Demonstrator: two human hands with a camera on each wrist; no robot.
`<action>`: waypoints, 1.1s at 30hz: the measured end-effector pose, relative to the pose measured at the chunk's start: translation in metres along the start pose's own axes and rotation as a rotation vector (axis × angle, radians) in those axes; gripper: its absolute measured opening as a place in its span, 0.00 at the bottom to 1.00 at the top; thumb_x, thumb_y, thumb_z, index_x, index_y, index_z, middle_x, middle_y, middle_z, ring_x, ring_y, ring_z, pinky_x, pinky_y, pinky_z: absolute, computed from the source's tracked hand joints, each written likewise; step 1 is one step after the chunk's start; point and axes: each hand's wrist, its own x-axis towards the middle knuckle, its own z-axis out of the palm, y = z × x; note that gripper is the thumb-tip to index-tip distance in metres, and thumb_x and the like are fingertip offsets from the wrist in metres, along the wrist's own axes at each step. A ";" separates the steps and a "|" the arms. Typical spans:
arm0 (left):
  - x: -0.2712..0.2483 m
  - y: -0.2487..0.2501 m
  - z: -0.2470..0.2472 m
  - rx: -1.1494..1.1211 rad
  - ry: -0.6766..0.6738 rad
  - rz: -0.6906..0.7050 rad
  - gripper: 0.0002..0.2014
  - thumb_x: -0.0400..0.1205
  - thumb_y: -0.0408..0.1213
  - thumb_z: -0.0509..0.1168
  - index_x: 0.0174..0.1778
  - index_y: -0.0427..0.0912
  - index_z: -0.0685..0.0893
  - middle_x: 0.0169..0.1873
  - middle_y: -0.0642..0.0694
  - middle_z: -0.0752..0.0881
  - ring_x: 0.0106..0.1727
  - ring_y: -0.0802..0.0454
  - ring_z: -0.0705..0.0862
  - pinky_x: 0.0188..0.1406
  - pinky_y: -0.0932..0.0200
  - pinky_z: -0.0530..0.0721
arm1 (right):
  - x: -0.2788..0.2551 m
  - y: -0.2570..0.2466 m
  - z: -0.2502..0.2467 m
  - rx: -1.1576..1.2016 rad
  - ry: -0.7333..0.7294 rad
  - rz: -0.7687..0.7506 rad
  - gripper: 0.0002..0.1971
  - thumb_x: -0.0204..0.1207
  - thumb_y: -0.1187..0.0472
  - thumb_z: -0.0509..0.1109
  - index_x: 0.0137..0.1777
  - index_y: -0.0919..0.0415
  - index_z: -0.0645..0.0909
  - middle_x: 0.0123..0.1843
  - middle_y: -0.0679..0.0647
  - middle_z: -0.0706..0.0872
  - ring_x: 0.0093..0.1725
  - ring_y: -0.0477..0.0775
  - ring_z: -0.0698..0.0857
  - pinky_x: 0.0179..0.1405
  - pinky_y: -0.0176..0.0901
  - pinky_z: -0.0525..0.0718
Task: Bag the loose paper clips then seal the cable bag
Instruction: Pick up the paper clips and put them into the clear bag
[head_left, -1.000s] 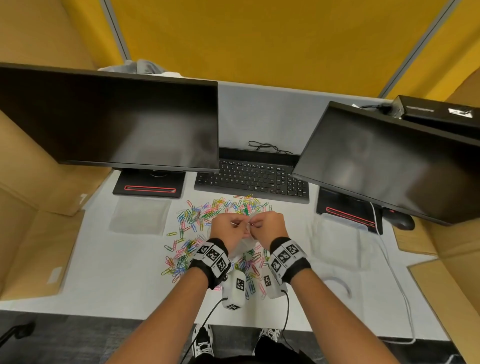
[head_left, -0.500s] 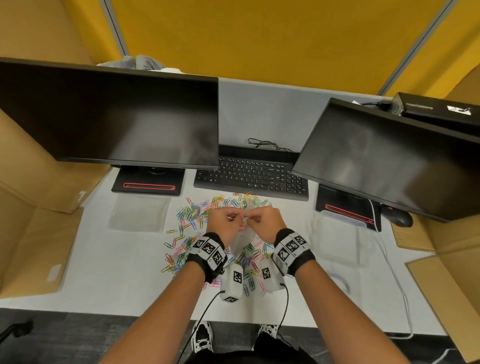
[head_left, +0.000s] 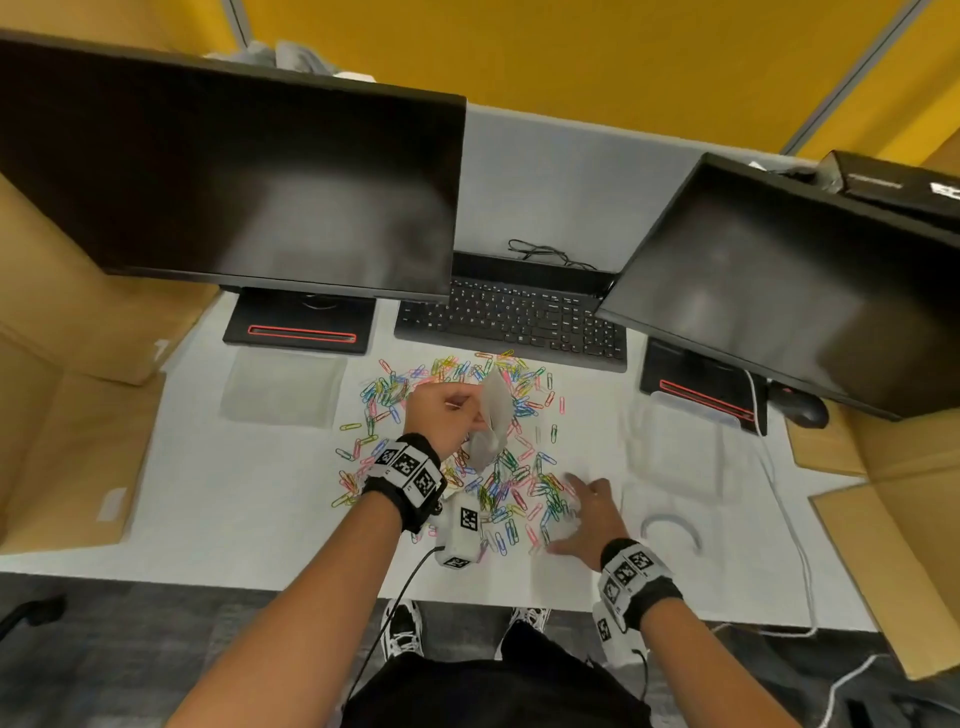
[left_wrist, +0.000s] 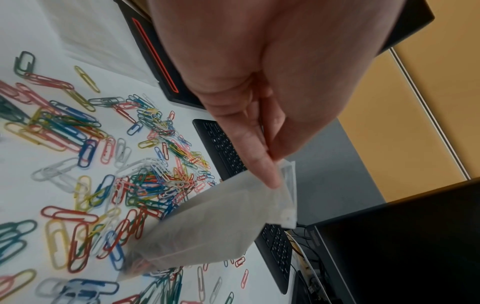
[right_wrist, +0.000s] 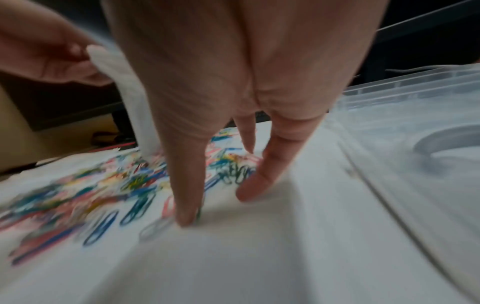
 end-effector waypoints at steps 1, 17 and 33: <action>0.000 -0.001 0.000 -0.006 -0.002 -0.004 0.07 0.80 0.26 0.70 0.46 0.40 0.92 0.39 0.41 0.92 0.39 0.40 0.93 0.39 0.44 0.93 | 0.001 -0.003 0.007 0.040 0.042 -0.044 0.54 0.56 0.52 0.86 0.81 0.52 0.61 0.66 0.53 0.63 0.66 0.55 0.75 0.72 0.43 0.75; -0.007 -0.003 0.011 -0.047 -0.005 -0.065 0.07 0.80 0.25 0.71 0.52 0.35 0.91 0.46 0.38 0.91 0.42 0.42 0.93 0.41 0.44 0.93 | 0.043 -0.027 -0.007 -0.027 0.316 -0.124 0.08 0.76 0.66 0.72 0.51 0.61 0.91 0.51 0.56 0.90 0.47 0.54 0.88 0.50 0.33 0.81; -0.004 0.002 0.032 0.051 -0.040 -0.004 0.07 0.81 0.26 0.69 0.49 0.36 0.92 0.43 0.37 0.91 0.36 0.41 0.92 0.37 0.48 0.93 | 0.025 -0.109 -0.071 1.073 0.240 -0.108 0.07 0.69 0.72 0.77 0.46 0.65 0.90 0.45 0.61 0.92 0.46 0.58 0.91 0.47 0.45 0.90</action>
